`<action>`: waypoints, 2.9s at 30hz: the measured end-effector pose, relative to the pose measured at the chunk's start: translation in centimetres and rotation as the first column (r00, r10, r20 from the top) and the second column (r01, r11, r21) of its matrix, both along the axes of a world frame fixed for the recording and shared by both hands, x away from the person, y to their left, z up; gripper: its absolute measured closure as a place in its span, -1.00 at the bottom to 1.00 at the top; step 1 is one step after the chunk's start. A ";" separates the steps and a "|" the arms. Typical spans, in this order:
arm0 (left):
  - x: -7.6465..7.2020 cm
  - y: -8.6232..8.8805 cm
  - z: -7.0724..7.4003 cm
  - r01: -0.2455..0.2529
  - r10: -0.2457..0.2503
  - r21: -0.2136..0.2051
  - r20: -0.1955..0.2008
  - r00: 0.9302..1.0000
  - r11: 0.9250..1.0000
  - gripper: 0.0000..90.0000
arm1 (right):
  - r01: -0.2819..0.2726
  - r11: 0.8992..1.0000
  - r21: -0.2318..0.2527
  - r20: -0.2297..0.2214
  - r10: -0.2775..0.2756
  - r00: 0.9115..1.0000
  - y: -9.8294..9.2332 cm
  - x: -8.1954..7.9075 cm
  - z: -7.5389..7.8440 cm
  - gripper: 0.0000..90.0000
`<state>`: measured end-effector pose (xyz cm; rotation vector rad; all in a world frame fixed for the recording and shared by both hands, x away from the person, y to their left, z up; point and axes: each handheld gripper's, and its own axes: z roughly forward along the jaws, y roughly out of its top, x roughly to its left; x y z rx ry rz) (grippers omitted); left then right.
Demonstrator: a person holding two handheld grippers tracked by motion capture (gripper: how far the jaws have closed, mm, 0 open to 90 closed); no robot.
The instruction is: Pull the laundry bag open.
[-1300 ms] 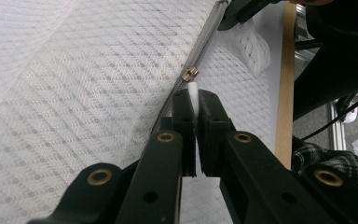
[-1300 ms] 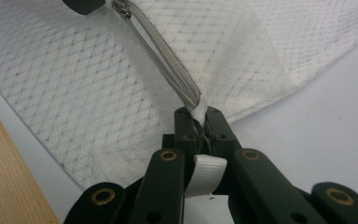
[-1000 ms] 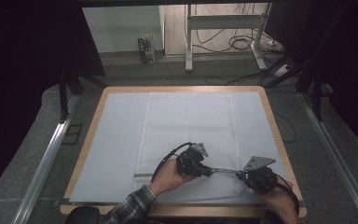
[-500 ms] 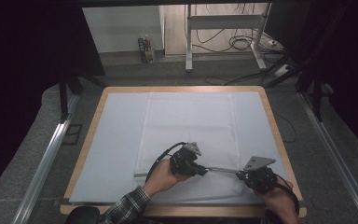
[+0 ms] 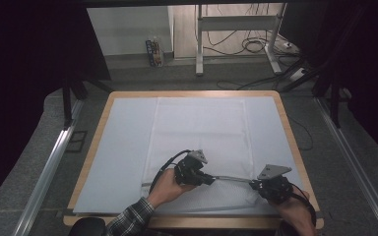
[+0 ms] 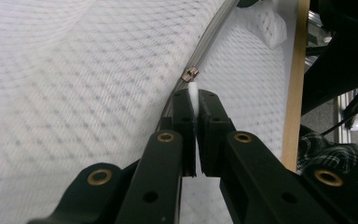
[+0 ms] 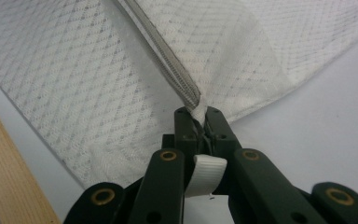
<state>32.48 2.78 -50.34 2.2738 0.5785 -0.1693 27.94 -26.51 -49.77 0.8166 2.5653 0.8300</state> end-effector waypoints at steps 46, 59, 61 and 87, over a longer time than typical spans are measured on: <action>-0.7 3.8 -0.4 -0.077 0.077 -0.005 -0.007 0.997 0.997 0.95 | -0.008 1.000 0.007 -0.014 0.008 1.000 0.0 -0.1 0.0 0.89; -0.9 5.1 -0.6 -0.108 0.108 0.005 -0.003 0.994 0.994 0.95 | -0.005 1.000 0.006 -0.015 0.005 1.000 -0.1 0.0 0.0 0.89; -0.9 5.2 -0.6 -0.111 0.111 0.006 -0.005 0.994 0.994 0.95 | -0.002 1.000 0.006 -0.015 0.002 1.000 -0.1 0.0 0.0 0.89; -1.4 8.3 -0.7 -0.166 0.166 -0.003 -0.021 0.986 0.986 0.95 | 0.003 1.000 0.009 -0.012 -0.003 1.000 -0.2 -0.1 0.1 0.89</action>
